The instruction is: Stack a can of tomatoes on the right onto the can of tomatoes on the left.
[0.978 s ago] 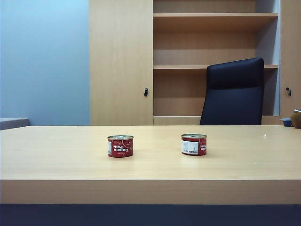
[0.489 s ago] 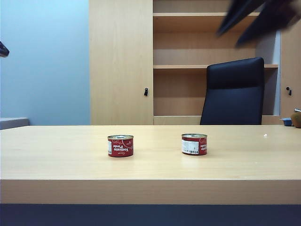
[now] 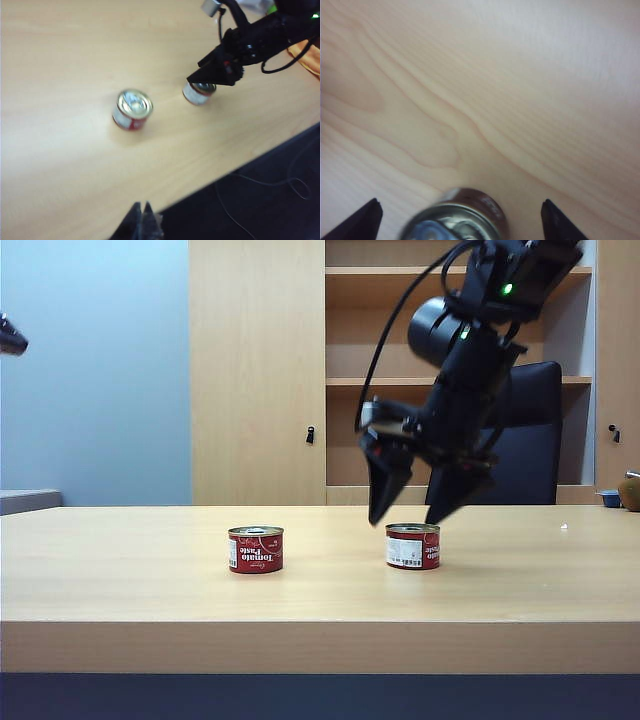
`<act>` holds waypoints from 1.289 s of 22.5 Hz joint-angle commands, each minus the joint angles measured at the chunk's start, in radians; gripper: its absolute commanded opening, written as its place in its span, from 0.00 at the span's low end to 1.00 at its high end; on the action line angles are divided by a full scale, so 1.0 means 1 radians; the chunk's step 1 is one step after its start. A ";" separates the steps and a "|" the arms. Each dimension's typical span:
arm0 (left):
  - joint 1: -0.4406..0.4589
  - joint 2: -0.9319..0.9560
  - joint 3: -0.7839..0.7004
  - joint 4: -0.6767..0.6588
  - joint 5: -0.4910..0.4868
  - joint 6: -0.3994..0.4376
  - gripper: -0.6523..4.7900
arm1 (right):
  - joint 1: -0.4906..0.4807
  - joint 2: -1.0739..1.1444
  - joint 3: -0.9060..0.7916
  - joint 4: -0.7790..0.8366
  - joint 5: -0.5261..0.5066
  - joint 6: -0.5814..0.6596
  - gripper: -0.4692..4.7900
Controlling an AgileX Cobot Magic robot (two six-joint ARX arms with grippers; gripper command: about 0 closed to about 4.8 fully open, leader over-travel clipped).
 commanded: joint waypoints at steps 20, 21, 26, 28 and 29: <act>-0.002 -0.002 0.004 -0.045 0.006 -0.033 0.11 | 0.024 0.006 0.047 -0.153 0.035 -0.005 0.54; -0.002 -0.002 0.004 -0.043 0.005 -0.033 0.11 | 0.043 0.006 0.096 -0.177 0.035 -0.005 0.54; -0.001 -0.002 0.004 0.021 0.003 -0.033 0.11 | 0.180 0.009 0.242 -0.174 0.037 -0.004 0.54; -0.001 -0.002 0.004 0.046 0.003 -0.033 0.11 | 0.241 0.017 0.244 -0.115 0.074 -0.005 0.54; -0.001 -0.002 0.004 0.049 0.003 -0.033 0.11 | 0.257 0.023 0.244 -0.097 0.089 -0.005 0.54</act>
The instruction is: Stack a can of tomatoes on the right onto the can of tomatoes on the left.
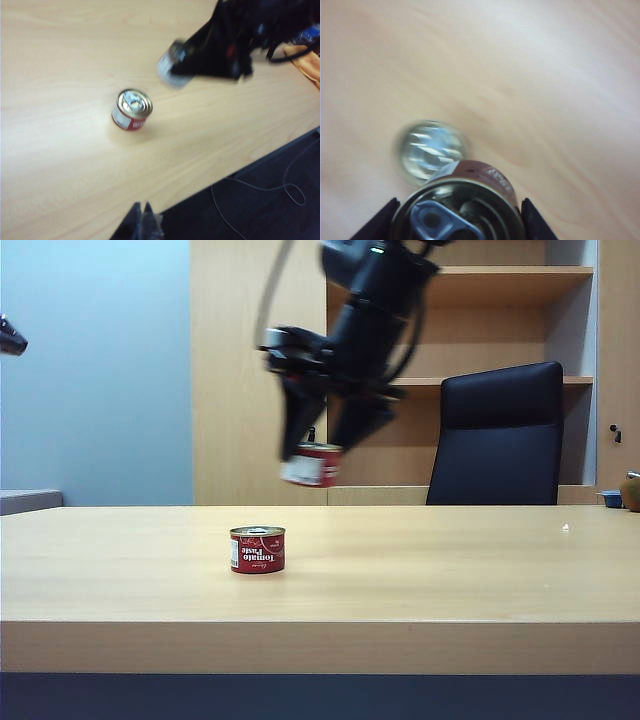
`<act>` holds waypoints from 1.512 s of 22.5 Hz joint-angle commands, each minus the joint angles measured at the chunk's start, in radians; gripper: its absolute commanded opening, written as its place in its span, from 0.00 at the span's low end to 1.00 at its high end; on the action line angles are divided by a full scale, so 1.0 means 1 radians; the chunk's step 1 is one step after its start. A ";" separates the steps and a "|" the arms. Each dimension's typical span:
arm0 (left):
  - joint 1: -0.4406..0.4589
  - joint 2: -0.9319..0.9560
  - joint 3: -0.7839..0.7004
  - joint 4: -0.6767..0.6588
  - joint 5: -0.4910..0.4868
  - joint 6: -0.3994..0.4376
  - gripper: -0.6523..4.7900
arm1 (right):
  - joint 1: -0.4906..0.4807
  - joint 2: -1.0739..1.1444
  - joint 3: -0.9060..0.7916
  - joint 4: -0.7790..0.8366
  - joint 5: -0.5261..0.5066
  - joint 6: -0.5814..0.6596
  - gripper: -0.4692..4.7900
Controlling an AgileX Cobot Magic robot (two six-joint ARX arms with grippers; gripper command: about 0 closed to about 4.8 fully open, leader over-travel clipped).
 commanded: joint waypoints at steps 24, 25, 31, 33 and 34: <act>-0.001 -0.002 0.003 0.077 -0.160 0.000 0.12 | 0.142 -0.217 -0.041 -0.014 0.101 -0.009 0.08; 0.005 -0.004 0.003 0.109 -0.218 -0.003 0.12 | 0.146 -0.283 -0.084 0.025 0.148 -0.013 0.08; 0.037 -0.117 0.000 0.205 -0.439 0.001 0.12 | 0.116 -0.802 -0.632 0.507 0.217 0.012 0.08; 0.037 -0.151 -0.017 0.261 -0.484 0.000 0.12 | 0.115 -0.948 -0.779 0.612 0.262 0.049 0.08; 0.037 -0.170 -0.031 0.296 -0.494 0.000 0.12 | 0.115 -1.023 -0.838 0.647 0.288 0.071 0.08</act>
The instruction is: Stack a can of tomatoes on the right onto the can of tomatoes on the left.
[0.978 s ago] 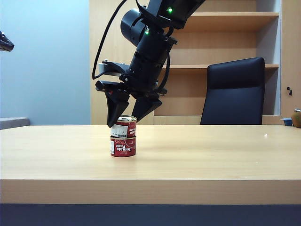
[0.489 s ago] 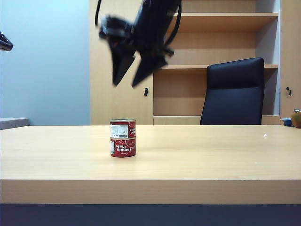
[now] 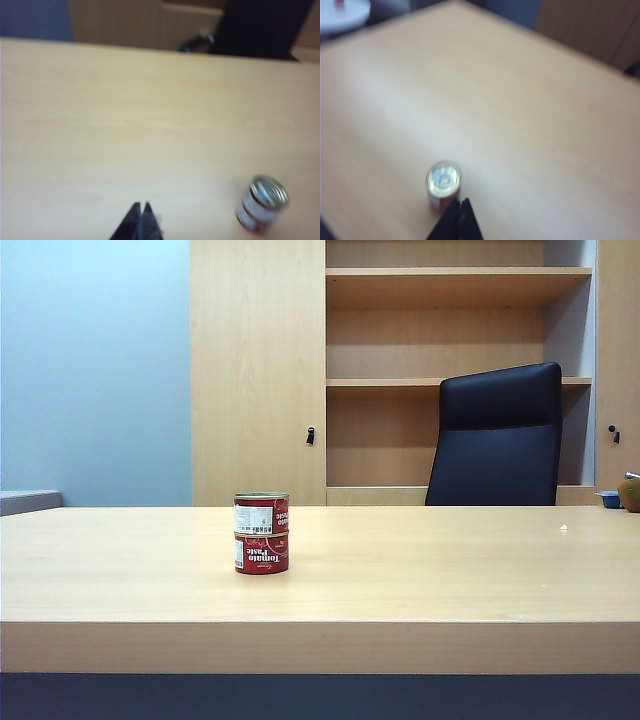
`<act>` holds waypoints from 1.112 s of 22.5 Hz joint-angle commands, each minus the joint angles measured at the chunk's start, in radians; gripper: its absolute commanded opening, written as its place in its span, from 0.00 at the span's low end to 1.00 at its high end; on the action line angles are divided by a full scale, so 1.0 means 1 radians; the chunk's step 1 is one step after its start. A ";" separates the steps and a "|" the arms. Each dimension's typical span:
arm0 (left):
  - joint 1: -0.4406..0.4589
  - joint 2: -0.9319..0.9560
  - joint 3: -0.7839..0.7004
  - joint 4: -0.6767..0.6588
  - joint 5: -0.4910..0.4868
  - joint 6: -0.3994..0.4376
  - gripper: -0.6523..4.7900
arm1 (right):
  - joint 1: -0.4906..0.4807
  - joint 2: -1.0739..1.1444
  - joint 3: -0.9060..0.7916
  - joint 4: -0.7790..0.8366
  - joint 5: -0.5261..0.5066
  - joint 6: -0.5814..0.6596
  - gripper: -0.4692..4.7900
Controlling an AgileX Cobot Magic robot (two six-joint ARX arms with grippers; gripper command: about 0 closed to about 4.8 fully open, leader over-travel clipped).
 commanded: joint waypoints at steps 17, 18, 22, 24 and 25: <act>0.006 -0.503 -0.392 0.216 -0.131 -0.054 0.12 | 0.016 -0.995 -0.262 -0.080 0.369 0.129 0.08; 0.006 -0.502 -0.404 0.221 -0.132 -0.071 0.12 | 0.016 -1.005 -0.262 -0.086 0.361 0.137 0.08; 0.006 -0.500 -0.437 0.209 -0.135 -0.090 0.12 | 0.017 -1.023 -0.262 -0.088 0.322 0.144 0.08; 0.005 -0.500 -0.467 0.210 -0.134 -0.089 0.12 | 0.016 -1.023 -0.263 -0.120 0.230 0.144 0.08; 0.005 -0.500 -0.479 0.216 -0.134 -0.089 0.12 | 0.016 -1.020 -0.263 -0.146 0.197 0.144 0.08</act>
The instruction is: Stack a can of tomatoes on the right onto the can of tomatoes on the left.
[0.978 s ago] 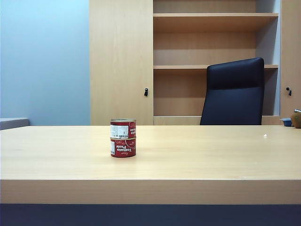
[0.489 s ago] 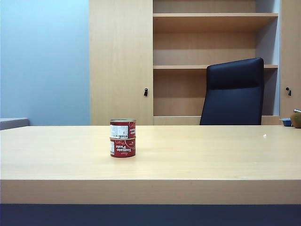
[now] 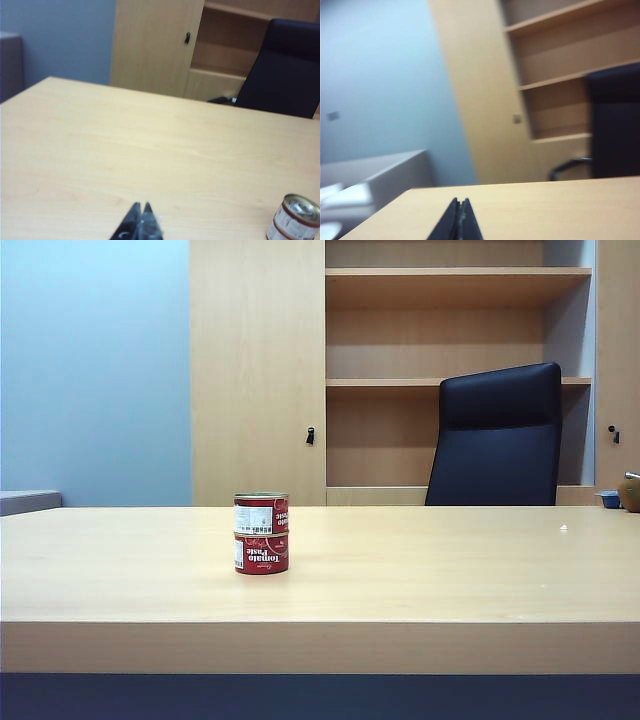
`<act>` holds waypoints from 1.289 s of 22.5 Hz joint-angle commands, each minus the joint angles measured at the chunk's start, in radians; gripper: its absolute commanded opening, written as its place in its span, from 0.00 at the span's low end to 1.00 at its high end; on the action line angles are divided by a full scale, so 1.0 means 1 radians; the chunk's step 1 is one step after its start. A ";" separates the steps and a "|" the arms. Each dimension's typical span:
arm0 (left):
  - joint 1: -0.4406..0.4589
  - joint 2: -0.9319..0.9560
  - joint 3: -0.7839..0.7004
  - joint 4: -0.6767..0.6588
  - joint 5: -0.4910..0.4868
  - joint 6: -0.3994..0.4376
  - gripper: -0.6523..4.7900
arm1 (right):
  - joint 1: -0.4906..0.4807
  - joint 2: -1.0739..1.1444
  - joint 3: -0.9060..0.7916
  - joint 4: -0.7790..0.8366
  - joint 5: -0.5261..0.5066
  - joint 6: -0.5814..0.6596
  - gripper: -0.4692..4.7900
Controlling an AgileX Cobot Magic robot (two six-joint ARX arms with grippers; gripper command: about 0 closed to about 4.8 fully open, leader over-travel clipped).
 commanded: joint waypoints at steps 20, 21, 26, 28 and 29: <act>0.000 0.000 -0.075 -0.094 0.005 0.111 0.12 | 0.000 0.012 -0.362 0.232 -0.263 0.261 0.08; 0.000 0.000 -0.075 -0.093 0.005 0.111 0.12 | 0.000 0.011 -0.394 0.270 -0.263 0.266 0.08; 0.000 0.000 -0.075 -0.093 0.005 0.111 0.12 | 0.000 0.010 -0.516 0.171 -0.259 0.261 0.08; 0.000 0.000 -0.075 -0.093 0.005 0.111 0.12 | -0.003 0.010 -0.528 0.103 -0.235 0.253 0.08; 0.000 0.000 -0.075 -0.093 0.005 0.111 0.12 | -0.003 0.010 -0.531 0.069 -0.188 0.243 0.08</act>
